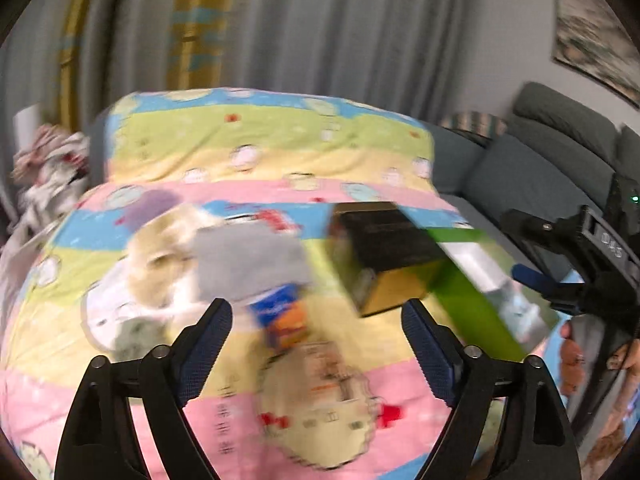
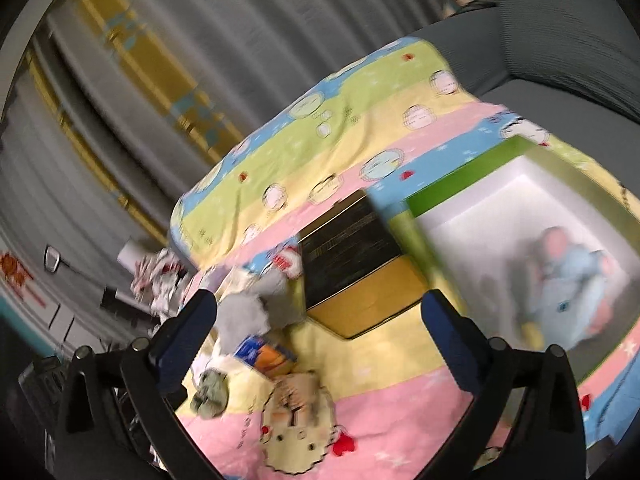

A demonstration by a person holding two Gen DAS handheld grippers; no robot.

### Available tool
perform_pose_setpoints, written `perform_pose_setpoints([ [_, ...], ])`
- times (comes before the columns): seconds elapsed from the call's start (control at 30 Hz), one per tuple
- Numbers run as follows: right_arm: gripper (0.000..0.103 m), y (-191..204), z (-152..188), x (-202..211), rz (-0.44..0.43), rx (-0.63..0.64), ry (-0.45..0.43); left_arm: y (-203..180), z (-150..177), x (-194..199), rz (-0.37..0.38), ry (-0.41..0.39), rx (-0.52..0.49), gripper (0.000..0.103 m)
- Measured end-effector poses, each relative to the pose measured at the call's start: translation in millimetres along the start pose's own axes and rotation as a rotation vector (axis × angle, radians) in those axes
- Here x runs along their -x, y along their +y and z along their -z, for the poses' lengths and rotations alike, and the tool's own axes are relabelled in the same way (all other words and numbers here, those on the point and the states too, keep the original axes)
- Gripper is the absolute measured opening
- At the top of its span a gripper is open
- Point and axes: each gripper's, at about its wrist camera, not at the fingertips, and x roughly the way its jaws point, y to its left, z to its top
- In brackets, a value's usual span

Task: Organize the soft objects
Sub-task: 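Withdraw the open right gripper from the box back over the bed, then move the right gripper toward the crumpled green towel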

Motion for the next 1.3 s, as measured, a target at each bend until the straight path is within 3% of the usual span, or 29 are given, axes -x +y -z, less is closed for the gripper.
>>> perform_pose_setpoints([
  [0.17, 0.102, 39, 19, -26, 0.009, 0.107, 0.066, 54, 24, -7, -0.033, 0.008, 0.093, 0.09],
  [0.27, 0.102, 55, 33, -47, 0.032, 0.147, 0.121, 80, 30, -16, -0.097, 0.07, 0.159, 0.09],
  [0.37, 0.102, 71, 45, -63, 0.059, 0.194, 0.15, 102, 30, -21, -0.154, 0.075, 0.225, 0.09],
  [0.5, 0.102, 88, 60, -82, 0.069, 0.266, 0.203, 123, 33, -24, -0.149, 0.122, 0.294, 0.09],
  [0.57, 0.102, 92, 65, -90, 0.061, 0.287, 0.228, 133, 35, -23, -0.181, 0.132, 0.324, 0.09],
  [0.8, 0.102, 100, 75, -104, -0.008, 0.245, 0.291, 151, 37, -15, -0.218, 0.137, 0.341, 0.09],
  [1.1, 0.102, 103, 81, -108, 0.005, 0.246, 0.311, 169, 45, -9, -0.243, 0.139, 0.343, 0.09],
  [1.3, 0.102, 106, 84, -107, -0.004, 0.252, 0.319, 170, 48, -11, -0.212, 0.159, 0.338, 0.09],
])
